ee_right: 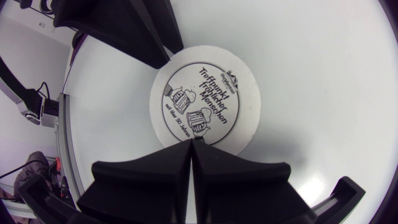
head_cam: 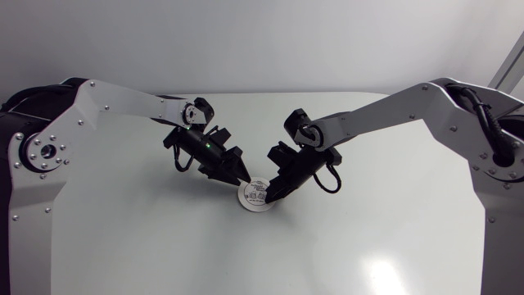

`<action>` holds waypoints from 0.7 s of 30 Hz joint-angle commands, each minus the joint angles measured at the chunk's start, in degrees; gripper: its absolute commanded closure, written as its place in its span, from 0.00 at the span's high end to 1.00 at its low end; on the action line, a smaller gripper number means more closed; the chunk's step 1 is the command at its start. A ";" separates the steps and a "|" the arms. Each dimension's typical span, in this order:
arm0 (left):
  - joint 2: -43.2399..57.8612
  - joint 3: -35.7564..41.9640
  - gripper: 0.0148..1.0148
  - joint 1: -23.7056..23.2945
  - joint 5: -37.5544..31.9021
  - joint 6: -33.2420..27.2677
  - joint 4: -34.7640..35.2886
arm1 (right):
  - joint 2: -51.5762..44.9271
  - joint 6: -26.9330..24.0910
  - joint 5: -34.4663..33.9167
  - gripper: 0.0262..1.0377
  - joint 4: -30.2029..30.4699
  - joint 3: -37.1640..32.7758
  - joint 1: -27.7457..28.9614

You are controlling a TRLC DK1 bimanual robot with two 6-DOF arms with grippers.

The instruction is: Turn the coaster over.

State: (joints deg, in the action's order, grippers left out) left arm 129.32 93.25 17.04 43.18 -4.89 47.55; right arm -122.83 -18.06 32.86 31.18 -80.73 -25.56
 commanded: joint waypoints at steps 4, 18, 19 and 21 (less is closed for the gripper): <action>0.50 -0.88 0.44 -0.07 2.61 -0.65 0.79 | -1.19 -0.92 -0.87 0.02 0.02 1.98 -0.98; 0.76 0.18 0.44 -1.22 -4.86 -0.92 0.61 | -1.10 -0.92 -0.87 0.02 -0.15 2.42 -1.07; 0.67 0.00 0.44 -1.31 -7.41 -0.92 0.53 | -1.10 -0.92 -0.87 0.02 -0.15 2.33 -1.07; -0.29 -1.23 0.44 -0.87 -11.45 -0.92 -0.09 | -1.19 -0.92 -0.87 0.02 -0.24 2.33 -1.07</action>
State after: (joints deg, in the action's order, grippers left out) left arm 129.32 93.23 16.49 33.69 -5.28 47.51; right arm -122.83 -18.06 32.64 30.89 -80.49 -25.96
